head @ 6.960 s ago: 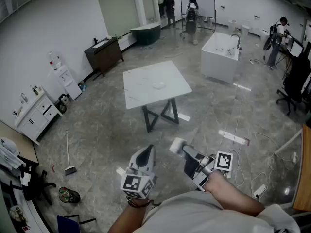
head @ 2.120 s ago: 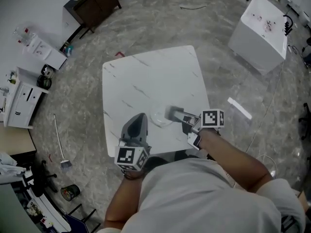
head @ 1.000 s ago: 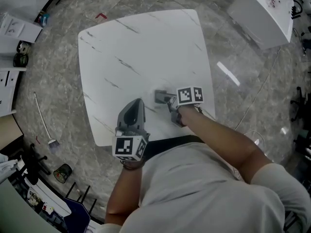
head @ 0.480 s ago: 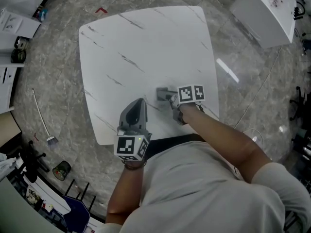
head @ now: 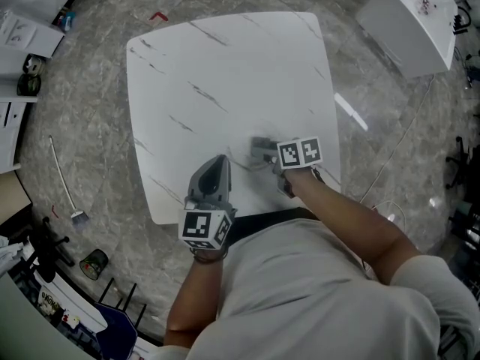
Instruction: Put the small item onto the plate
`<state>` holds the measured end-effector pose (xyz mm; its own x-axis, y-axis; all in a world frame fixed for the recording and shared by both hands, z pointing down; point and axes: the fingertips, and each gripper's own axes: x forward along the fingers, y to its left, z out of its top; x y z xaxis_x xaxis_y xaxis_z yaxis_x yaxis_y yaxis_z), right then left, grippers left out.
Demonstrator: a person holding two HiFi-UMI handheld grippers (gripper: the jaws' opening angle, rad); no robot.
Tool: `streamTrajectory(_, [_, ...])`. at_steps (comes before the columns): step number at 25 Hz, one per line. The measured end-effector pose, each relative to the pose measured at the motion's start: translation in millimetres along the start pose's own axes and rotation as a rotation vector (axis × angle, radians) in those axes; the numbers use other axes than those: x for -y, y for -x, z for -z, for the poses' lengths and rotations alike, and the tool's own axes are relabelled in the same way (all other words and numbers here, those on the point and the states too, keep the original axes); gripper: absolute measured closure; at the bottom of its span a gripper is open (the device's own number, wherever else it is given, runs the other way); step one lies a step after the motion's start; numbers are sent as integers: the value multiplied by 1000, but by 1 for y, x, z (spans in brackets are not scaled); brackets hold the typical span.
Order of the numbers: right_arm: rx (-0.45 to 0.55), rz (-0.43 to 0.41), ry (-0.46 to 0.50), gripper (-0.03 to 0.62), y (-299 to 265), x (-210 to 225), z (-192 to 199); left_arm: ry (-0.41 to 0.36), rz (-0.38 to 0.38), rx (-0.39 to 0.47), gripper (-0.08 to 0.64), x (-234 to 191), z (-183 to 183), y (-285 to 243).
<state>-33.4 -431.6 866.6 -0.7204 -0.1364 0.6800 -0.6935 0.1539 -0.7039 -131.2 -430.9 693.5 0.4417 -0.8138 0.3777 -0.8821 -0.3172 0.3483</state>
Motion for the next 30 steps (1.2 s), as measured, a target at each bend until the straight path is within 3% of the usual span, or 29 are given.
streamTrajectory(7, [23, 45, 98, 354, 22, -1, -9, -1, 6, 6, 554, 4, 1, 9])
streamTrajectory(10, [67, 5, 164, 354, 36, -19, -22, -4, 3, 19, 554, 5, -5, 12])
streamTrajectory(13, [104, -54, 301, 380, 53, -49, -32, -19, 2, 38, 554, 8, -18, 15])
streamTrajectory(20, [278, -191, 634, 558, 131, -123, -48, -118, 18, 117, 554, 52, -75, 27])
streamTrajectory(30, [612, -276, 1011, 589, 282, -251, -55, -178, 101, 241, 554, 130, -165, 75])
